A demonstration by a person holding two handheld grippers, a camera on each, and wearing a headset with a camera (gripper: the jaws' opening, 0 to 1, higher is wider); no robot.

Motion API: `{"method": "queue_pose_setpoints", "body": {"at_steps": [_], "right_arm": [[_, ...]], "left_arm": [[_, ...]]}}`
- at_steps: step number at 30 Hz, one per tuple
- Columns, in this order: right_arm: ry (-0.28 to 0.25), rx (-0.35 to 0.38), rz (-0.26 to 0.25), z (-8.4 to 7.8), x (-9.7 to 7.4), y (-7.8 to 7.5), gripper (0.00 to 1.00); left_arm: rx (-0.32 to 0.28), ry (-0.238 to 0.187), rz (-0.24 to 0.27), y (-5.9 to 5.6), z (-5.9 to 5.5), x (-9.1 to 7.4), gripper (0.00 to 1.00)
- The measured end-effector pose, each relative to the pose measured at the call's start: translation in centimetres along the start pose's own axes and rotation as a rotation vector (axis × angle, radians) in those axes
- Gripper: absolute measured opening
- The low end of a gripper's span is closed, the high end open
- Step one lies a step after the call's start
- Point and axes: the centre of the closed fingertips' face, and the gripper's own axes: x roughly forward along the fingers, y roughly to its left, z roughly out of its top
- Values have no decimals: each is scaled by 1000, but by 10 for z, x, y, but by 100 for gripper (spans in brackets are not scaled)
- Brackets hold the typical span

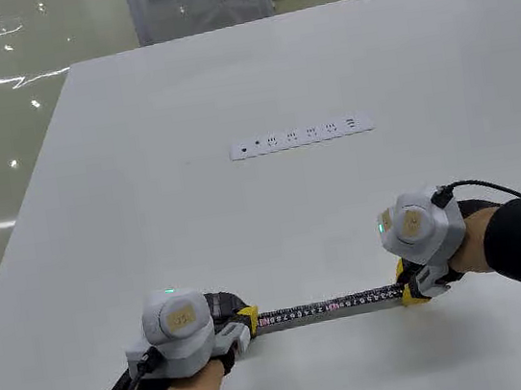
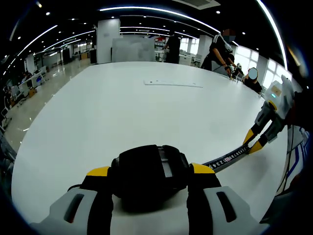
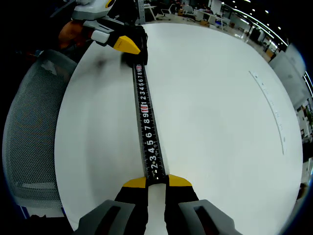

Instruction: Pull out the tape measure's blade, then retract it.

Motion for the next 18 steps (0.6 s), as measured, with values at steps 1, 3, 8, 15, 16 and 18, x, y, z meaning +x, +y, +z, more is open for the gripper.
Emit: {"method": "queue_pose_setpoints", "body": {"at_steps": [1, 3, 8, 15, 16, 18], "right_arm": [[1, 3, -1, 1, 0, 0, 8], [2, 12, -2, 2, 0, 0, 8], [-3, 12, -2, 4, 1, -1, 8], [-4, 18, -3, 7, 1, 0, 8], [-4, 19, -3, 7, 1, 0, 8], [-5, 17, -3, 8, 1, 0, 8]], "left_arm": [[-1, 1, 0, 0, 0, 0, 56], [0, 2, 1, 0, 0, 0, 56], [-2, 5, 0, 0, 0, 0, 56], [-7, 7, 2, 0, 1, 1, 56], [-7, 7, 2, 0, 1, 1, 56], [-6, 8, 2, 0, 1, 1, 56]]}}
